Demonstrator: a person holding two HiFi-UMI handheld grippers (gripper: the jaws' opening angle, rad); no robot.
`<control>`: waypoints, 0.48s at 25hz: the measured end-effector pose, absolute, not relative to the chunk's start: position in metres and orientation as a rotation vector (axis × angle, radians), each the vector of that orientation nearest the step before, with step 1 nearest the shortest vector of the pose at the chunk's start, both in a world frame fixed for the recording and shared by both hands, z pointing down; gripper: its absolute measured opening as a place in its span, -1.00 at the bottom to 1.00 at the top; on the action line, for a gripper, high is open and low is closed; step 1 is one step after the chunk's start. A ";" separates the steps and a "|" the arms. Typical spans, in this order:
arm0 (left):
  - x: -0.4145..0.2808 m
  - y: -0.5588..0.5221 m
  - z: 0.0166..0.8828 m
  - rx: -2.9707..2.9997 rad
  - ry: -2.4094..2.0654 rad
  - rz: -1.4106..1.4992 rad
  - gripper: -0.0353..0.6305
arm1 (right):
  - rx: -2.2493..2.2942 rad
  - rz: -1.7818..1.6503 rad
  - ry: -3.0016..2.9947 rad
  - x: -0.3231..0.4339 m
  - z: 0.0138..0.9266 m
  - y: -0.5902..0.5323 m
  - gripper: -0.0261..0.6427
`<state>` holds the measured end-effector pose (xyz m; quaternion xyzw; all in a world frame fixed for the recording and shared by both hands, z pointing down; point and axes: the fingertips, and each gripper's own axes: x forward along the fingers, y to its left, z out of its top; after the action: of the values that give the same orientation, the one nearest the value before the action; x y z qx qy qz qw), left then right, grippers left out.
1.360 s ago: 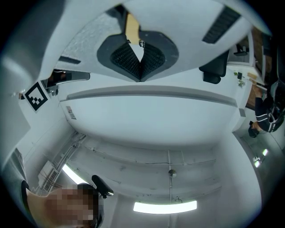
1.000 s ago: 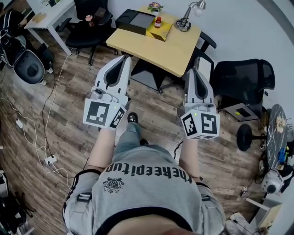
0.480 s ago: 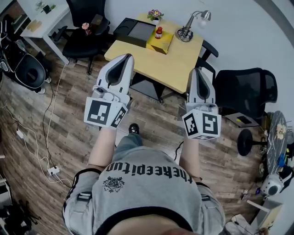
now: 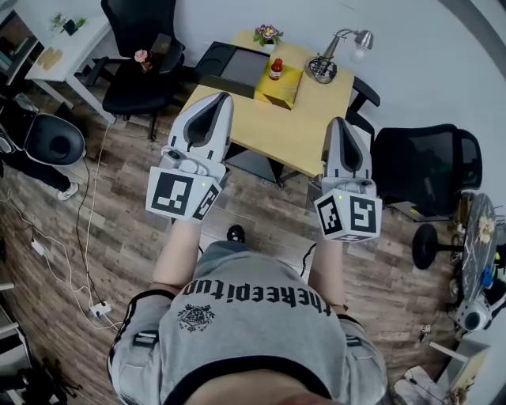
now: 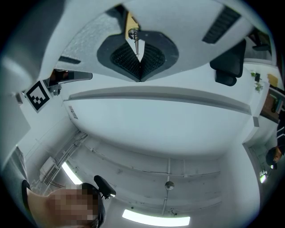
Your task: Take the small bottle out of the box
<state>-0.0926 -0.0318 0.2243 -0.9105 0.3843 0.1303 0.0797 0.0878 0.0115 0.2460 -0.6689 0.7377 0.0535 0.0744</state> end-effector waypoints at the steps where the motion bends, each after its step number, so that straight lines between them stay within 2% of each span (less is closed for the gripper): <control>1: -0.094 -0.039 0.225 -2.724 1.145 0.389 -0.88 | -2.010 0.162 2.211 0.086 0.247 0.005 -0.92; 12: -0.102 -0.093 0.233 -2.743 1.104 0.380 -0.88 | -2.051 0.145 2.186 0.073 0.260 -0.040 -0.92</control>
<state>-0.1024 -0.0935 0.2329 -0.9172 0.3691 0.1269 0.0802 0.0734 -0.0402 0.2598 -0.6817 0.7266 0.0484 0.0705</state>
